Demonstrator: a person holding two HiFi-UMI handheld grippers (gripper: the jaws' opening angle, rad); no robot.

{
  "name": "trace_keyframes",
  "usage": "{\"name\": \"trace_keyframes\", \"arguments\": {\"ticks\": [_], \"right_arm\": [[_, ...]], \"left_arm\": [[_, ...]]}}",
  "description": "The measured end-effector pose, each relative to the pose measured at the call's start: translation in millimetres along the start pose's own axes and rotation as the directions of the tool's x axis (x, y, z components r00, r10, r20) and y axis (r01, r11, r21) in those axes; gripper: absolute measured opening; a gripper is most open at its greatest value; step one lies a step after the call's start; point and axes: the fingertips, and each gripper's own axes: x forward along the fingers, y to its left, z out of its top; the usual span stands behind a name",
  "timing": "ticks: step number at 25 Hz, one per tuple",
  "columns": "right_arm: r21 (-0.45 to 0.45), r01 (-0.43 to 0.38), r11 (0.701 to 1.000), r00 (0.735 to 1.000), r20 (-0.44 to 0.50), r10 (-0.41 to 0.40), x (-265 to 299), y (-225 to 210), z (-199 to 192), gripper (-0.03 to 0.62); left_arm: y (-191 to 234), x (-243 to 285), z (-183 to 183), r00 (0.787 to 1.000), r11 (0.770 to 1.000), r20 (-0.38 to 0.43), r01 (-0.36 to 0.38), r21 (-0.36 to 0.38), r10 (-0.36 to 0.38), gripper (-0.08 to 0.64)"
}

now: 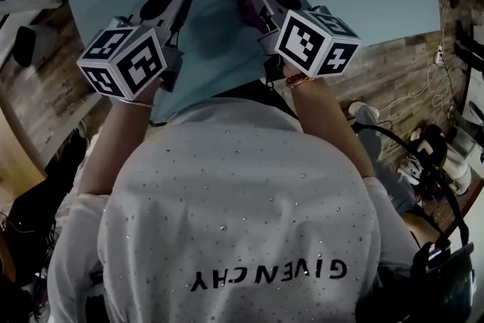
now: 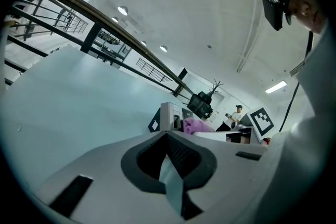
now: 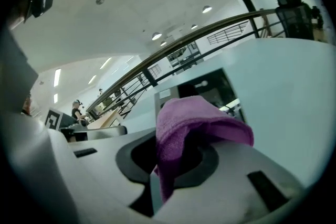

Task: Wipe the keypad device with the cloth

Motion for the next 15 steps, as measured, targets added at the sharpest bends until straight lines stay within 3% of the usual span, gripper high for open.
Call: {"name": "trace_keyframes", "arguments": {"ticks": [4, 8, 11, 15], "right_arm": [[-0.095, -0.112, 0.989, 0.993, -0.049, 0.108, 20, 50, -9, 0.046], [-0.149, -0.182, 0.972, 0.981, -0.094, 0.169, 29, 60, -17, 0.046], [-0.158, -0.173, 0.972, 0.981, -0.114, 0.156, 33, 48, -21, 0.046], [-0.138, -0.075, 0.987, 0.995, -0.072, 0.066, 22, 21, -9, 0.046]], "left_arm": [[6, -9, 4, 1.000, 1.000, 0.006, -0.001, -0.011, 0.001, 0.000], [-1, -1, 4, 0.999, 0.999, 0.014, 0.032, -0.019, -0.032, 0.000], [-2, -1, 3, 0.998, 0.998, 0.011, 0.064, -0.016, -0.064, 0.000], [-3, -6, 3, 0.997, 0.997, -0.001, 0.074, -0.023, -0.074, 0.000]]}}
